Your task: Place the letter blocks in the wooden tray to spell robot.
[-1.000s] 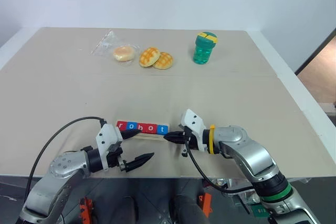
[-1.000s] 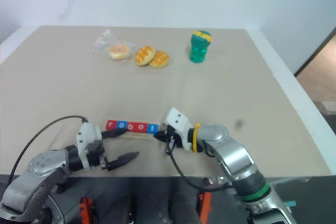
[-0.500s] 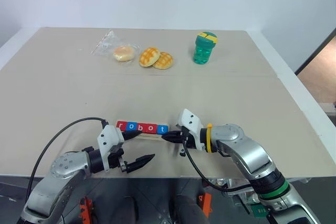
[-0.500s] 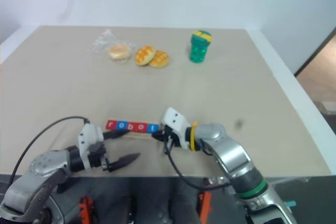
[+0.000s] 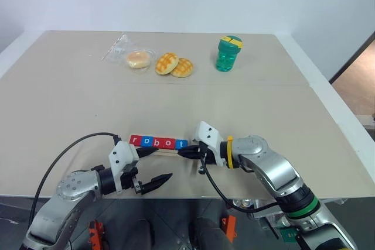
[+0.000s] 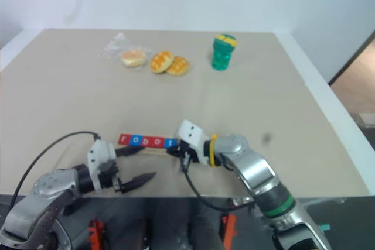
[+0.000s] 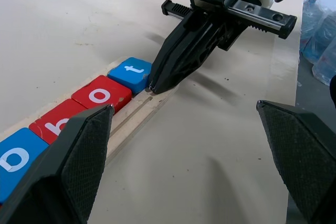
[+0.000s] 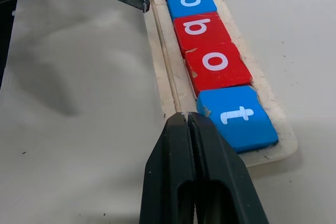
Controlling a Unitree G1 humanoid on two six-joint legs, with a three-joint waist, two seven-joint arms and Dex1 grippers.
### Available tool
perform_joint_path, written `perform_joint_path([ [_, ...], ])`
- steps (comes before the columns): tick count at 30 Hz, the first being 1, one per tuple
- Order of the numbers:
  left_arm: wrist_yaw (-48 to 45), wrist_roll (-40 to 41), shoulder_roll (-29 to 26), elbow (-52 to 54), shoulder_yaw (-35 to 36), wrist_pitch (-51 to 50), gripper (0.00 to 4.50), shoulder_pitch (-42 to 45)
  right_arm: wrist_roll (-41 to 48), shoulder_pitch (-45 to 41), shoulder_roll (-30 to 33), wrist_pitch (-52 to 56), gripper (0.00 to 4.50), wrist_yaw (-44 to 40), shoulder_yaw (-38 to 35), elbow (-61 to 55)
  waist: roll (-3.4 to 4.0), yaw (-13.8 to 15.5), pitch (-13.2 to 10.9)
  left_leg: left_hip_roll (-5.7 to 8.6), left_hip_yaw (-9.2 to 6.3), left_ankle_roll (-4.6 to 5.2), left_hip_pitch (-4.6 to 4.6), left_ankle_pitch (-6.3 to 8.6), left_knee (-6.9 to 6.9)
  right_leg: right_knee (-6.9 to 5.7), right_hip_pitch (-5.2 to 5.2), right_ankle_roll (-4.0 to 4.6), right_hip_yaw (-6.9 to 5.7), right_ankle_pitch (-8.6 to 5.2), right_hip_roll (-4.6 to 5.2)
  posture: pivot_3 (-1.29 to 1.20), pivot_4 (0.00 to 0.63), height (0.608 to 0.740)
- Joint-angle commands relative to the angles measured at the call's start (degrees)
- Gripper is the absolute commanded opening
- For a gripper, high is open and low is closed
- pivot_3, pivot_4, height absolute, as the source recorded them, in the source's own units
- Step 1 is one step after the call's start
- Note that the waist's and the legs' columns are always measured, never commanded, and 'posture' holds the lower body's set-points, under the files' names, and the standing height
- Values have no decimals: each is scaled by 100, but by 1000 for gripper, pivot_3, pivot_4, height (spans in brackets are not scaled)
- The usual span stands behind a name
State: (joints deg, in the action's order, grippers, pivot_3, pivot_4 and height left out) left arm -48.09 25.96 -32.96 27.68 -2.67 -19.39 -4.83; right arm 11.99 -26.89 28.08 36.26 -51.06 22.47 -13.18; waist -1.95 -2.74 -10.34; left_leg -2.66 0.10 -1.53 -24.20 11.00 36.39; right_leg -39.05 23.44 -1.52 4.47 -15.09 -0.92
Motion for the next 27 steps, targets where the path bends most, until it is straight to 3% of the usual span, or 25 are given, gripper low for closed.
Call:
perform_joint_path([
  [1, -23, -15, 11, 150, -52, 132, 4500, -35, -34, -116, -49, -124, 42, -44, 20, -37, 0, 0, 0, 0, 0, 0, 0, 0, 0, 0, 0, 0, 0, 0, 0, 0, 150, 740],
  [15, -57, -62, 35, 66, -126, 212, 4500, -30, -34, -215, -81, -51, 42, -12, -92, -178, 0, 0, 0, 0, 0, 0, 0, 0, 0, 0, 0, 0, -1, 0, 0, 0, 150, 740],
  [19, -56, -79, 31, 4, -73, 260, 4500, -29, 244, -210, -21, 237, 42, 4, -423, -481, 0, 1, 0, 0, 0, 0, 0, 0, 0, 0, 0, 0, 0, 0, 0, 0, 150, 740],
  [21, 86, 78, 46, -113, 251, 170, 4500, 47, 628, -147, 115, 506, 42, 28, -1036, -595, 1, 4, -1, 0, 0, 0, -1, 0, 0, 0, 0, 0, 0, 0, 1, 0, 150, 740],
  [22, 176, 203, 42, -200, 486, 102, 4500, 108, 870, -77, 192, 574, 555, 16, -1426, -625, 1, 7, -1, 1, 0, 0, -1, 0, 0, 0, 0, -1, 0, 0, 1, 0, 150, 740],
  [27, 483, 397, -56, -618, 1278, -50, 4500, 361, 1369, 281, 676, 346, 2209, -270, -2465, -418, 0, 26, 0, 5, -8, 0, -2, 0, 4, 1, -6, -3, -10, -2, 6, 0, 150, 740],
])
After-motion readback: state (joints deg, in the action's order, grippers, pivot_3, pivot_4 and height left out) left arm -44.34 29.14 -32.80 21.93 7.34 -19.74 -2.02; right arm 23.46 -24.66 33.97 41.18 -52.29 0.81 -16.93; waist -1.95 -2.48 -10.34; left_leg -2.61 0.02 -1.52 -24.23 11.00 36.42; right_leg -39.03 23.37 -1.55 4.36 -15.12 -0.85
